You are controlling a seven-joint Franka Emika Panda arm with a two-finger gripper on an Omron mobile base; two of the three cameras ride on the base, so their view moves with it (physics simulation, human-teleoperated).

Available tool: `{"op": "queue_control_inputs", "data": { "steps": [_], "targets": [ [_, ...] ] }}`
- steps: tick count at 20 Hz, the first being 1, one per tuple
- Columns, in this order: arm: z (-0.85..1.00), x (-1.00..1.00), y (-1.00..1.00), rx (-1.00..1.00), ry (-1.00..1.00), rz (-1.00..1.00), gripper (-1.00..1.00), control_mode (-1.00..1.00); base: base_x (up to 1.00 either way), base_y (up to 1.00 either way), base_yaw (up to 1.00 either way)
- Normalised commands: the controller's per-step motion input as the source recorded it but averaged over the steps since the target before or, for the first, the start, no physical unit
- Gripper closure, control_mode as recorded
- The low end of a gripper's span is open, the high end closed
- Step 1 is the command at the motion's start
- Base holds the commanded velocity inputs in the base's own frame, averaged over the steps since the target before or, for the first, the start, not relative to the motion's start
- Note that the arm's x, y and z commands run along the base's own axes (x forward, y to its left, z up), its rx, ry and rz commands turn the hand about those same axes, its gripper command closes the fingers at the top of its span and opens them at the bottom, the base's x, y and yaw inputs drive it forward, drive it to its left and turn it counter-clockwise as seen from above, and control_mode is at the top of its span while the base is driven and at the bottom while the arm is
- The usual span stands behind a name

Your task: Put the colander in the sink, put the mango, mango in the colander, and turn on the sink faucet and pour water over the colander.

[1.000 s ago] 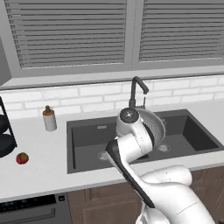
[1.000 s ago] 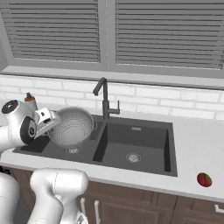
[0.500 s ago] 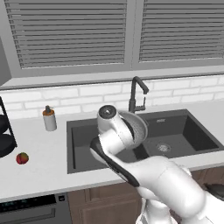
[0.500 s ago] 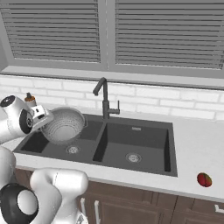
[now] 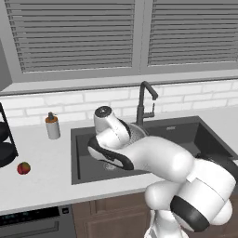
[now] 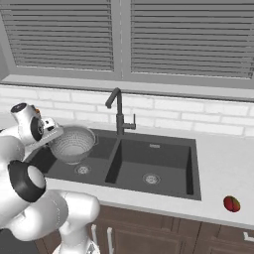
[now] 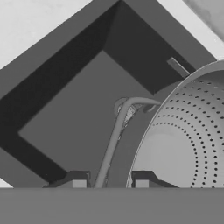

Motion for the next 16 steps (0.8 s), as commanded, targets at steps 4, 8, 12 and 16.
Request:
{"op": "queue_control_inputs", "data": {
  "steps": [4, 8, 12, 16],
  "targets": [
    [-0.44, 0.24, 0.06, 0.00, 0.05, 0.00, 1.00, -1.00, 0.00, 0.00, 0.00],
    [-0.37, 0.27, 0.00, 0.00, 0.03, 0.00, 1.00, -1.00, 0.00, 0.00, 0.00],
    [-0.35, 0.34, 0.00, 0.00, 0.00, 0.00, 1.00, -1.00, 0.00, 0.00, 0.00],
    [-0.33, 0.28, 0.00, 0.00, 0.00, 0.00, 1.00, -1.00, 0.00, 0.00, 0.00]
  ]
}}
